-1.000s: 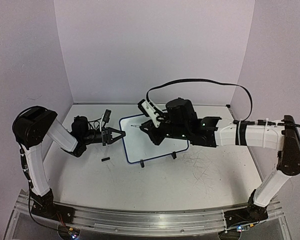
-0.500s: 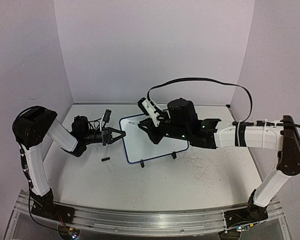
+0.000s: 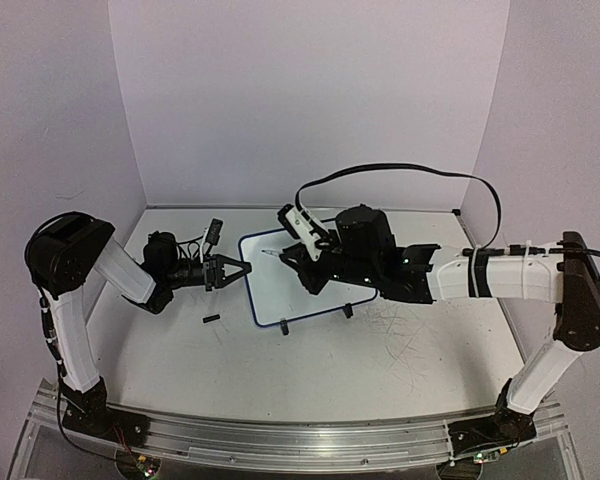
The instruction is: Write a sentence on the whiteboard
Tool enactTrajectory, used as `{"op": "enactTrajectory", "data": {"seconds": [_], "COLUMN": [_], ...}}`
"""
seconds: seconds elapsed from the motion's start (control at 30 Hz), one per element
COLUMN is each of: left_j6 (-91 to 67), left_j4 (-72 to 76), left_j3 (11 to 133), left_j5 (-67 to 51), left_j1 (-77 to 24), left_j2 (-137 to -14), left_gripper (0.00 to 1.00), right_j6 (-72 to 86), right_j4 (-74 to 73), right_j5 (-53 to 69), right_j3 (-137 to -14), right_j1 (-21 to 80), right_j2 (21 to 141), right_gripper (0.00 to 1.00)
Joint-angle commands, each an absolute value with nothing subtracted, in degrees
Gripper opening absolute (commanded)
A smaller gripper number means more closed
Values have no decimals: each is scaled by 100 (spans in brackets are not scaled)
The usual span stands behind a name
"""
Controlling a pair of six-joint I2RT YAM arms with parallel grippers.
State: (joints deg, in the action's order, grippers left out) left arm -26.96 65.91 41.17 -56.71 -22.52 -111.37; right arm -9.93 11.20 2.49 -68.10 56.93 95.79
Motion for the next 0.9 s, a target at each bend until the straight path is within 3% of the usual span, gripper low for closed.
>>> {"op": "enactTrajectory", "data": {"seconds": [0.0, 0.87], "left_j6": [-2372, -2364], "left_j4": [6040, 5998], "left_j3": [4143, 4196], "left_j5": [-5553, -5554], "left_j1": [-2358, -2405], "left_j2": [-11104, -11105], "left_gripper": [0, 0], "right_j6": [-1042, -1022], "right_j4": [1362, 1217], "right_j5": [-189, -56], "right_j3": [-6995, -7816], "right_j1": [5738, 5733], "right_j2": [9439, 10496], "right_gripper": [0, 0]}}
